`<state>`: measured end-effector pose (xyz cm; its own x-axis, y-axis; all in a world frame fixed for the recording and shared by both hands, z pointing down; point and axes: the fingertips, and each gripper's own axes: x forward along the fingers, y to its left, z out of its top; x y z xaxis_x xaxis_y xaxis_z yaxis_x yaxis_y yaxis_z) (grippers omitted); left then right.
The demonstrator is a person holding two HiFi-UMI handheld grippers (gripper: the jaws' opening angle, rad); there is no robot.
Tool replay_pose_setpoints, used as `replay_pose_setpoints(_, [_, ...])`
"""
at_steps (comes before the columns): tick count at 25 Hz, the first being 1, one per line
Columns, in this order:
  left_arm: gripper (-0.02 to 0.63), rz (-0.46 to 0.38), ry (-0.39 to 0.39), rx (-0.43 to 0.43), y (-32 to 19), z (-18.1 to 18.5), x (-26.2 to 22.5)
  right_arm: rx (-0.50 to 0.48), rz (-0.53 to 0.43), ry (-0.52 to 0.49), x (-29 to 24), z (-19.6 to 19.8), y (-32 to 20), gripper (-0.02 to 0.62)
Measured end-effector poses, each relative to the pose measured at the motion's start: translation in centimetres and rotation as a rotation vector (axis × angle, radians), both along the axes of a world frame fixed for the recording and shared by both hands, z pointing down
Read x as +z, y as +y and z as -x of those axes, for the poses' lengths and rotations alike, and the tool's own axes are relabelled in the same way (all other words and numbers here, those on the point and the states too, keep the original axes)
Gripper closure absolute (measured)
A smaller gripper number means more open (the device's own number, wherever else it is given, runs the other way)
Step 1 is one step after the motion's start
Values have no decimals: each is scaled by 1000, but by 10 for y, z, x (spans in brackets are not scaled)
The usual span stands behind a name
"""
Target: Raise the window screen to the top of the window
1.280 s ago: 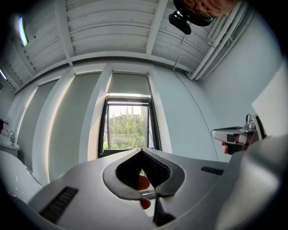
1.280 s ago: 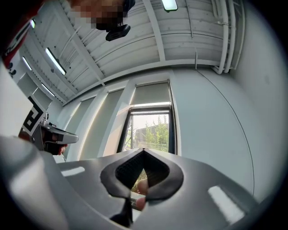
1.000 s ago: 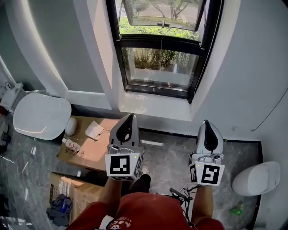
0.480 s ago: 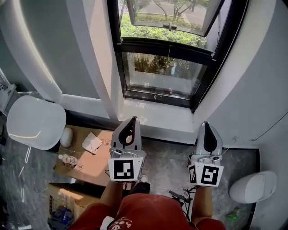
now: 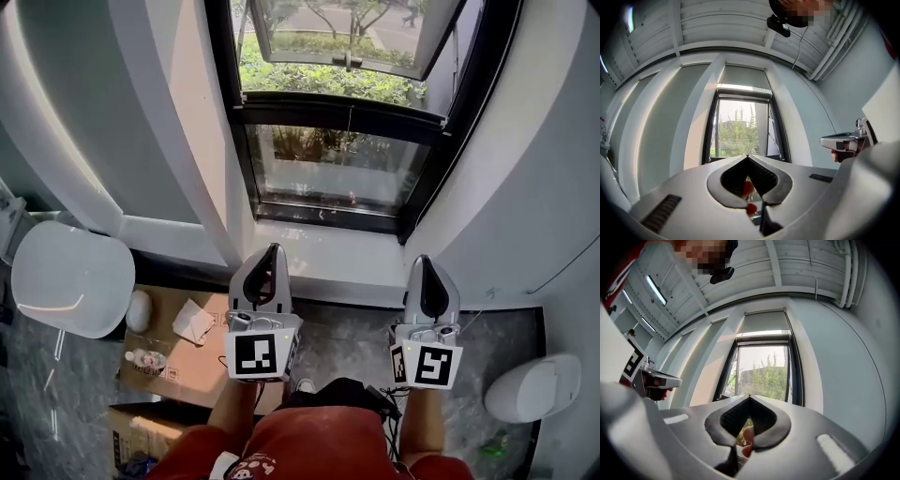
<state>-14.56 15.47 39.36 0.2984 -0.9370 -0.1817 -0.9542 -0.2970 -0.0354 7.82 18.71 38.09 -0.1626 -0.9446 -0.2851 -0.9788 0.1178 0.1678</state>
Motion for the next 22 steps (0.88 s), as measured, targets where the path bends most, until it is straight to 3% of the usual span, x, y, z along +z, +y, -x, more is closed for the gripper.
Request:
replay_pose_setpoints(7, [601, -7, -13, 2, -34, -9, 6, -14, -2, -74, 6, -10, -38, 586])
replay_pose_setpoints(22, [600, 9, -47, -56, -171, -48, 11, -38, 2, -56, 14, -54, -182, 586])
